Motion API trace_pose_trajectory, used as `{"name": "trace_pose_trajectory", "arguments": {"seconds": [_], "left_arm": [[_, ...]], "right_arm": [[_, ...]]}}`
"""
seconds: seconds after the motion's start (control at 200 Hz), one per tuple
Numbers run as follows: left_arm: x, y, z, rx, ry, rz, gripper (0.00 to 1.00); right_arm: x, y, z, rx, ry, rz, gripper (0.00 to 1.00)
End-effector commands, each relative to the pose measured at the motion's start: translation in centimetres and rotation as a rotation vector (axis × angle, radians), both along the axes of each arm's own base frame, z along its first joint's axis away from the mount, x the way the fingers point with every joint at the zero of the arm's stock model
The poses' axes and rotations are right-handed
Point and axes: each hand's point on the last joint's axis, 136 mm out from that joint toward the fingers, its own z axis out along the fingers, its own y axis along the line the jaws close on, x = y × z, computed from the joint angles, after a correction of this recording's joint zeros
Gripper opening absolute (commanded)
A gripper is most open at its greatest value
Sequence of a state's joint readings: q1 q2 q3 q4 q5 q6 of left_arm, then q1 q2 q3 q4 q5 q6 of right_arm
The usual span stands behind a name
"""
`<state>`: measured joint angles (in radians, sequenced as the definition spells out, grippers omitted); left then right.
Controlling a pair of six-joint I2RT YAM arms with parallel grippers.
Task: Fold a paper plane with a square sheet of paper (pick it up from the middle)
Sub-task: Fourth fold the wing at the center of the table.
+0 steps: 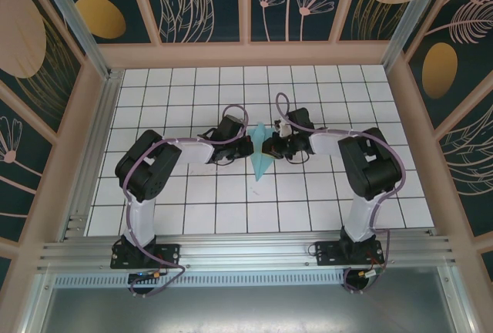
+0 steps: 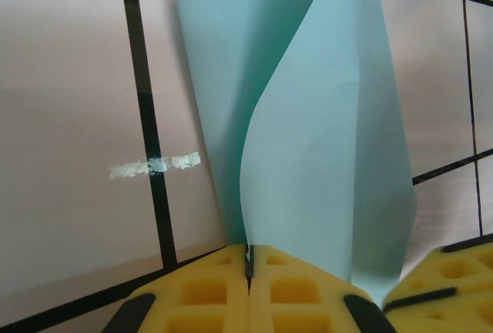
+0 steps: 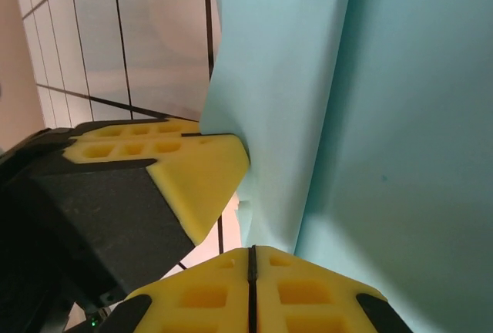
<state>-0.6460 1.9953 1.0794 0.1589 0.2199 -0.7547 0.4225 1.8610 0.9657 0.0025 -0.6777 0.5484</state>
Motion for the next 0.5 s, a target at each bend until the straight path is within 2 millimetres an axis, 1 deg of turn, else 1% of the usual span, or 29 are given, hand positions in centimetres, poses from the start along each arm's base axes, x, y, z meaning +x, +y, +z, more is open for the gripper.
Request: {"name": "trace_pose_trajectory", "arguments": {"seconds": [0.0,0.2,0.295,0.38,0.445,0.495], "left_arm": [[-0.6,1.4,-2.5,0.080,0.056,0.007,0.00],[-0.6,1.3,-2.4,0.079,0.055,0.002,0.00],[-0.6,1.2,-2.4,0.078,0.054,-0.004,0.00],[-0.3,1.1,-2.0,0.080,0.045,-0.004,0.00],[0.0,1.1,-1.5,0.084,0.036,0.000,0.07],[0.4,1.0,-0.8,0.085,0.022,0.003,0.12]], "right_arm": [[0.2,1.3,0.3,0.028,-0.003,0.048,0.11],[-0.3,1.2,-1.3,0.010,0.035,0.051,0.11],[-0.4,0.8,-1.9,-0.013,0.049,0.037,0.11],[-0.5,0.3,-2.4,-0.035,0.058,0.021,0.10],[-0.5,0.1,-2.8,-0.044,0.067,0.010,0.10],[-0.6,-0.1,-3.2,-0.055,0.079,0.000,0.10]]}}
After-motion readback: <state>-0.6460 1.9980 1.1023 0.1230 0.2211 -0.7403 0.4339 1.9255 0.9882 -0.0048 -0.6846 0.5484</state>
